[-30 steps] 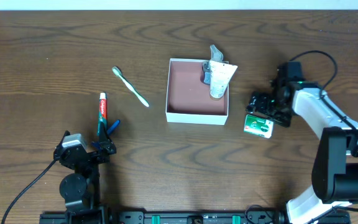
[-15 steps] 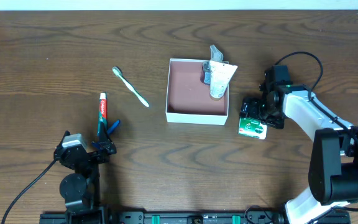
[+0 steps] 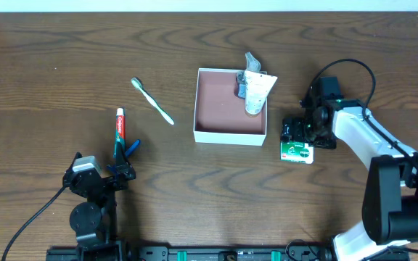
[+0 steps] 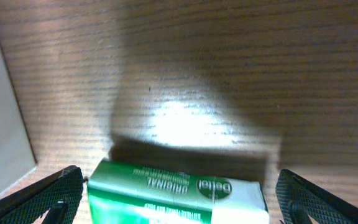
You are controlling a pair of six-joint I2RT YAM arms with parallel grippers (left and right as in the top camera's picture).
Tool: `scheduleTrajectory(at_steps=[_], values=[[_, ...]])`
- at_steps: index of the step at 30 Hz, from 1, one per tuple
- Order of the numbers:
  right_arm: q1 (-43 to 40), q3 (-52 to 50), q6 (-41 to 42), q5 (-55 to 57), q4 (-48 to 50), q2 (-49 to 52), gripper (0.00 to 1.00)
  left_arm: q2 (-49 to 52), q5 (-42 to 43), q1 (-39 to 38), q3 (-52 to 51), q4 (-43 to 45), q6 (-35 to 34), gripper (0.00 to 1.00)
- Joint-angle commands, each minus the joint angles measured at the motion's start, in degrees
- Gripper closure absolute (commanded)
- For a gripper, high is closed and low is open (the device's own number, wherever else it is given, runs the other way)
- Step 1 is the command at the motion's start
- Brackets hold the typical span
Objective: Pack container
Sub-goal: 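Move the right gripper down to the green Dettol soap bar, then close the right gripper on the soap bar and lift it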
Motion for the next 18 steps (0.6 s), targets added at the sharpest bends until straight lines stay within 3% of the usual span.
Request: scheduleTrajectory(at_steps=[1,18], values=[[-0.33,-0.5,-4.81,-0.13,-0.94,-1.38,0.01,-0.35,0.61,0.35,-0.76,-2.29,0.74,0.02],[3.19,-0.52,-6.73,-0.76,-2.21,-1.36,0.01,-0.35,0.63,0.35,-0.76,-2.29,0.74,0.02]])
